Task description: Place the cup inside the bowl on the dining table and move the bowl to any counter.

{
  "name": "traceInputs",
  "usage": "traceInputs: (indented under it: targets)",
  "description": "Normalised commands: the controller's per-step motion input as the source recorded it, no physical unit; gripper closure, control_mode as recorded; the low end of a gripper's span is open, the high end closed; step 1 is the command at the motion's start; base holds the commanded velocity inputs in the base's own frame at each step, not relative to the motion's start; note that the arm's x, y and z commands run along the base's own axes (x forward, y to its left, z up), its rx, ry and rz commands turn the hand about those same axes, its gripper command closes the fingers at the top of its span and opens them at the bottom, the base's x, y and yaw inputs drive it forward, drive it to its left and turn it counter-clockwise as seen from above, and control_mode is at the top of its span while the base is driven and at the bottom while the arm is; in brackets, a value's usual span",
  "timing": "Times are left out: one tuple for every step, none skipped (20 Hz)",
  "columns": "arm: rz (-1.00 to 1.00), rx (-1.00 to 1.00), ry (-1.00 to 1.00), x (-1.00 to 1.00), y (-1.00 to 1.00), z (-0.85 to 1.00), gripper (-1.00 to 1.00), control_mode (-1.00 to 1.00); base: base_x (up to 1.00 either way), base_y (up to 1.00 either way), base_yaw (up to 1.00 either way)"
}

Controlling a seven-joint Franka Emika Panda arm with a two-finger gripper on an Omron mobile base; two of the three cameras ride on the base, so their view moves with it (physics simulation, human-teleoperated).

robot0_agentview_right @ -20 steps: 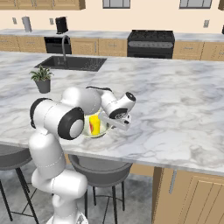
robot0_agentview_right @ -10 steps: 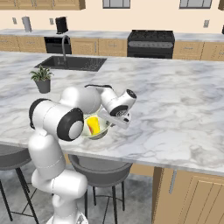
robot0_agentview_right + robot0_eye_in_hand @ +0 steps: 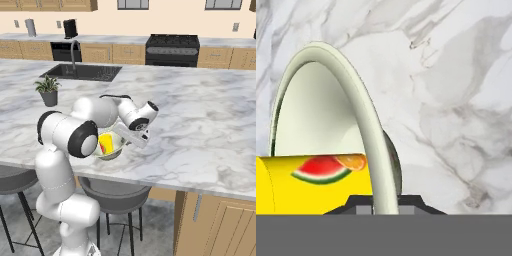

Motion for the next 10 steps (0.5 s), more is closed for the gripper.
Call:
traceInputs:
  targets:
    - [0.0,0.13,0.01,0.0,-0.03,0.0,1.0,-1.0,0.0,0.0,0.0]
    - [0.0,0.15,0.01,0.0,-0.01,0.0,1.0,-1.0,0.0,0.0,0.0]
    - [0.0,0.15,0.0,0.0,-0.01,0.0,1.0,-1.0,0.0,0.0,0.0]
    - [0.0,0.18,0.0,0.0,-0.02,0.0,1.0,-1.0,0.0,0.0,0.0]
    - [0.0,0.2,0.0,0.0,-0.03,0.0,1.0,-1.0,0.0,0.0,0.0]
    - [0.0,0.21,0.0,0.0,-0.04,0.0,1.0,-1.0,0.0,0.0,0.0]
    - [0.0,0.21,0.0,0.0,-0.04,0.0,1.0,-1.0,0.0,0.0,0.0]
    - [0.0,0.21,0.0,0.0,-0.04,0.0,1.0,-1.0,0.0,0.0,0.0]
    - [0.0,0.2,0.0,0.0,-0.04,0.0,1.0,-1.0,0.0,0.0,0.0]
    - [0.0,0.2,0.0,0.0,-0.03,0.0,1.0,-1.0,0.0,0.0,0.0]
